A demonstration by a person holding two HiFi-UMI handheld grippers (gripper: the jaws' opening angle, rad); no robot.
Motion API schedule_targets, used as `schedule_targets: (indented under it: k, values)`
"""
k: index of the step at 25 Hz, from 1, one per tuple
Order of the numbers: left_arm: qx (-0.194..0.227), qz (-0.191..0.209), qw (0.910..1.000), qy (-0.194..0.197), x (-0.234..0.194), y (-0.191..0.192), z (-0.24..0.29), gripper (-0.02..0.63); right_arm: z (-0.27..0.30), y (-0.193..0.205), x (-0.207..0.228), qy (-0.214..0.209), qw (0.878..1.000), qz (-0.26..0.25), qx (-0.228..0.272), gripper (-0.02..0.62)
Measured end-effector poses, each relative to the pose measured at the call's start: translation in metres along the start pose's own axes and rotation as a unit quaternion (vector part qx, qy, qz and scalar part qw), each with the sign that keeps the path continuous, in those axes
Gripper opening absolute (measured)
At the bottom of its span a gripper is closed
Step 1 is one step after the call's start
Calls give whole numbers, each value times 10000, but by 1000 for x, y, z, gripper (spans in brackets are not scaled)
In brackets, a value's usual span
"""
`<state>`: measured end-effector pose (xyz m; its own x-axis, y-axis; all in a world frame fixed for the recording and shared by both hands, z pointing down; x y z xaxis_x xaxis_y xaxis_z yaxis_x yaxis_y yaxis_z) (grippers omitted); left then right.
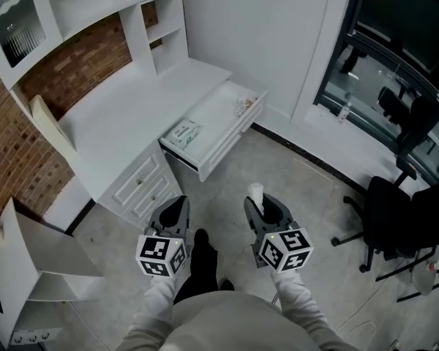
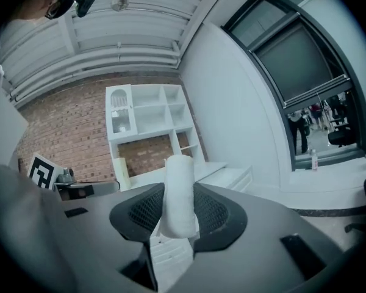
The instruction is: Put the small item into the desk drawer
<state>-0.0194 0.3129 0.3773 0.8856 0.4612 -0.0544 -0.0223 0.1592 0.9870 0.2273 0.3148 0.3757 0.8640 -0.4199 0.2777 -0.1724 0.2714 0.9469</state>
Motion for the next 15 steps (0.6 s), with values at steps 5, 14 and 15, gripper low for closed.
schedule_targets:
  k: [5,14,15]
  values:
    - [64,22,10000,29,-32,-4,42,17,47,-10,15,57,10000,-22,-13,163]
    - [48,-30,9999,160,-116,-18,136,17,168,-36,34,127,9999,28,-97,164]
    - [45,-22,9999,162,-127,-21,146,17,182,-39,34,119,9999,18,-111,163]
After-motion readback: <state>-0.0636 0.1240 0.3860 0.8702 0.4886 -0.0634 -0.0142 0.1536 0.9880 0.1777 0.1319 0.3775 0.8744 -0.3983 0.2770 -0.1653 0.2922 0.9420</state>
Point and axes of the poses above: the fingertips, and each gripper's own axes: z forward along the fingers, x to its right, y out of its underside, the point moved 8 cm from there along -z, backward along the fingers, and after that the axes turned 1 degree about z, right-handed, at the moved point
